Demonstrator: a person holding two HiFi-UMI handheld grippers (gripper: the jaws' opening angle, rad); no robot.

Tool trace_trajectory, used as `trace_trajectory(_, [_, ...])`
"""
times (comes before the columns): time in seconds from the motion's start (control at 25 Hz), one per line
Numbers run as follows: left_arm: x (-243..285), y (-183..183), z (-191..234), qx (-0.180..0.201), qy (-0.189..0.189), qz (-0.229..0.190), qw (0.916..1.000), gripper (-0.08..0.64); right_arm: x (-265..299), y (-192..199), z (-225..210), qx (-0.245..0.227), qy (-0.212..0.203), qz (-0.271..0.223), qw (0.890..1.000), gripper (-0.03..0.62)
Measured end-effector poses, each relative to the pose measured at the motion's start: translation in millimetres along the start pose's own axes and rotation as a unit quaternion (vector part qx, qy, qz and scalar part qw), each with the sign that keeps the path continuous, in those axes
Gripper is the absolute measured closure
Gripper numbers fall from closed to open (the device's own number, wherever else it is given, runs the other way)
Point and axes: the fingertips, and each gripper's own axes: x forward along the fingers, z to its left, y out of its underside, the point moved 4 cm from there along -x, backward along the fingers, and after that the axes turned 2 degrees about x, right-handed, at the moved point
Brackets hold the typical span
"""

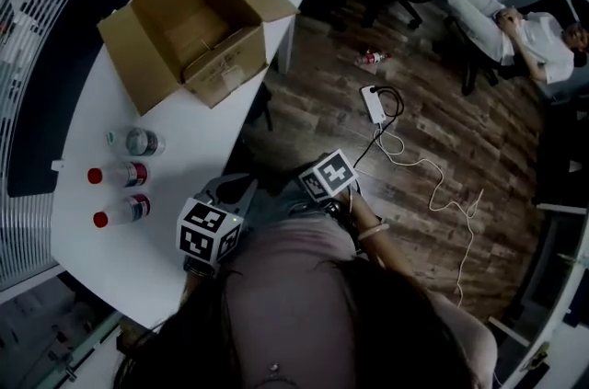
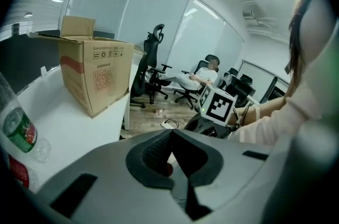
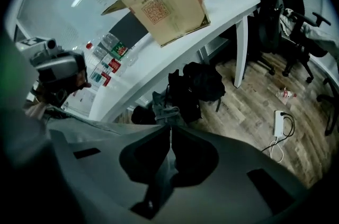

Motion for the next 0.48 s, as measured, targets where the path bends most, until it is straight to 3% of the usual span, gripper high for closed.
trace_trajectory(0.16, [31.8, -33.0, -18.2, -0.012, 0.006, -0.007, 0.9999, 0.554, -31.5, 18.6, -29.4, -0.006, 0.001, 0.024, 1.0, 0.561])
trace_trajectory(0.48, [102.3, -77.8, -66.9, -0.007, 0.038, 0.003, 0.9993, 0.554, -94.9, 49.4, -103.5, 0.012, 0.046, 0.014, 0.999, 0.564])
